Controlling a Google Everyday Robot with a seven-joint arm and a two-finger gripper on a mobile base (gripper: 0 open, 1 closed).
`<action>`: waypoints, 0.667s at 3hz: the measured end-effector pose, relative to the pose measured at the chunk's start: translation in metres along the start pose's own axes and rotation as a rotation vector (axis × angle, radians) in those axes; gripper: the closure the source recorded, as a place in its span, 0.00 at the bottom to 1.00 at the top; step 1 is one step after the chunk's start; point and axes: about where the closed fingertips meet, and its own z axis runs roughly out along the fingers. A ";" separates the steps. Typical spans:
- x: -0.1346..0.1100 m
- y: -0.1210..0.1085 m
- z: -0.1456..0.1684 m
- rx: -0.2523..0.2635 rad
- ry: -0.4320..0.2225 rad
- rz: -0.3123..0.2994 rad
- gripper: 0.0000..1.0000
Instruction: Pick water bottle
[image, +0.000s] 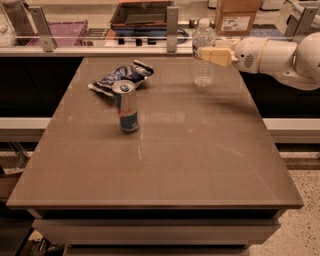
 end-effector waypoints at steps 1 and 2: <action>-0.017 -0.006 -0.007 0.017 -0.052 -0.009 1.00; -0.034 -0.009 -0.014 0.044 -0.065 -0.032 1.00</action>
Offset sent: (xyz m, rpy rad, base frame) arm 0.0011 -0.0287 0.0600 0.0170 -0.1056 -0.0859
